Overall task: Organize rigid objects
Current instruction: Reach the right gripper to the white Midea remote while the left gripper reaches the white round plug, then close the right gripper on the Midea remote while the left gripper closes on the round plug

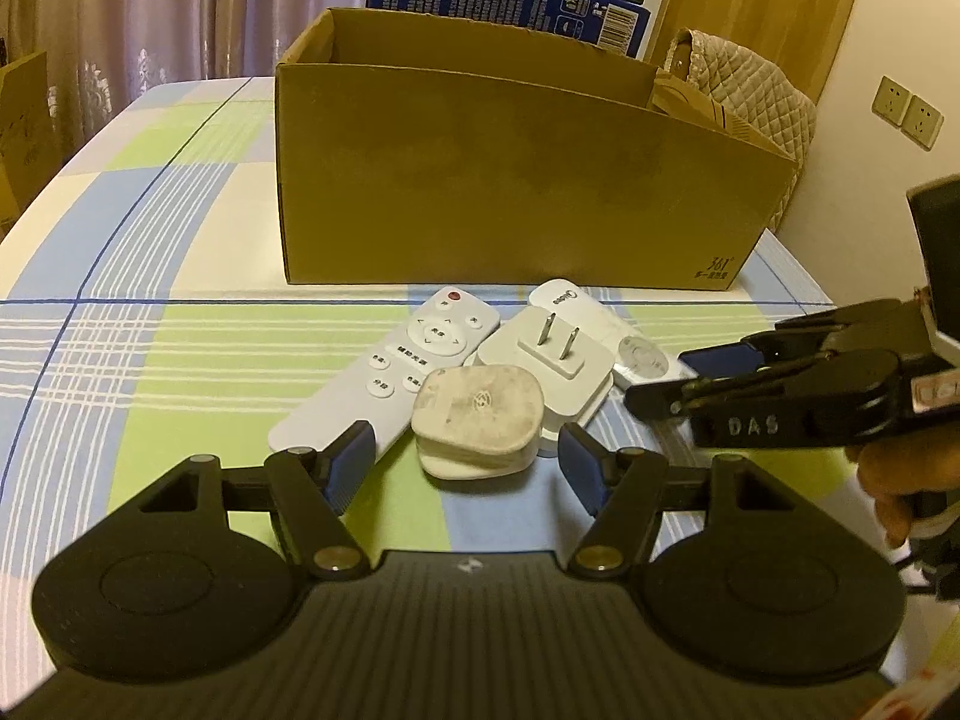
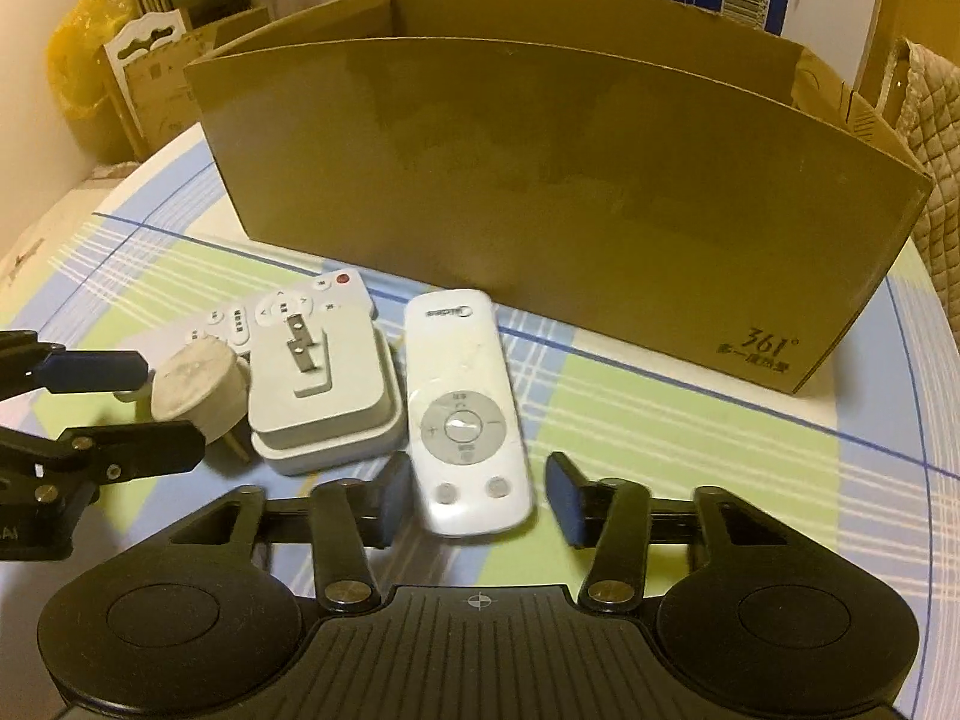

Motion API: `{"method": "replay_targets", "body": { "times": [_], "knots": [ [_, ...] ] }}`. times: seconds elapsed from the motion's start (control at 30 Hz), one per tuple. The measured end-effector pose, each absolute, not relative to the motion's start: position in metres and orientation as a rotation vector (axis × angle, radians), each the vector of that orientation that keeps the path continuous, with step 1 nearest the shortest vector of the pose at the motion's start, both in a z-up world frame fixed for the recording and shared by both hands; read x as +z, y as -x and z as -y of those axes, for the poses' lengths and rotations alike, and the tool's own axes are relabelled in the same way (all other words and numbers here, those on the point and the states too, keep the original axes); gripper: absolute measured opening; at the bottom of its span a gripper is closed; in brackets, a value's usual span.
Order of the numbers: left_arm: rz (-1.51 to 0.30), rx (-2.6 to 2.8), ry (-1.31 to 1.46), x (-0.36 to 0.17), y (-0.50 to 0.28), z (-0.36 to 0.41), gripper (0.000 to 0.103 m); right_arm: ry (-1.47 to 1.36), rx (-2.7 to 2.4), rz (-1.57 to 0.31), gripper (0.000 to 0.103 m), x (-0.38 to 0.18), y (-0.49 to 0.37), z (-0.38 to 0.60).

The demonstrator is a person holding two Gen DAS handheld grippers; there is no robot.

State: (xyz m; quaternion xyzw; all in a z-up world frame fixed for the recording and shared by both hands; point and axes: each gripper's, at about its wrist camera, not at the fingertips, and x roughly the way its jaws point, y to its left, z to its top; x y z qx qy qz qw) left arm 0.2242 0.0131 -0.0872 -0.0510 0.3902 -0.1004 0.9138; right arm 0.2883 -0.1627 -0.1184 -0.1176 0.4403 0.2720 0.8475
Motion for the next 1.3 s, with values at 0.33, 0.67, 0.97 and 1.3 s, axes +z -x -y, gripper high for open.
{"method": "replay_targets", "body": {
  "times": [0.33, 0.67, 0.97, 1.3],
  "knots": [
    [-0.8, -0.223, 0.099, -0.088, -0.223, -0.009, 0.063, 0.195, 0.472, -1.059, 0.04, -0.107, -0.276, 0.208],
    [-0.767, -0.223, 0.118, -0.094, -0.23, -0.008, 0.062, 0.151, 0.451, -1.032, 0.042, -0.106, -0.28, 0.205],
    [-0.751, -0.22, 0.082, -0.094, -0.231, 0.002, 0.055, 0.133, 0.454, -1.024, 0.042, -0.109, -0.285, 0.202],
    [-0.768, -0.21, 0.102, -0.091, -0.226, -0.003, 0.045, 0.124, 0.45, -1.031, 0.042, -0.107, -0.283, 0.199]
  ]
}}
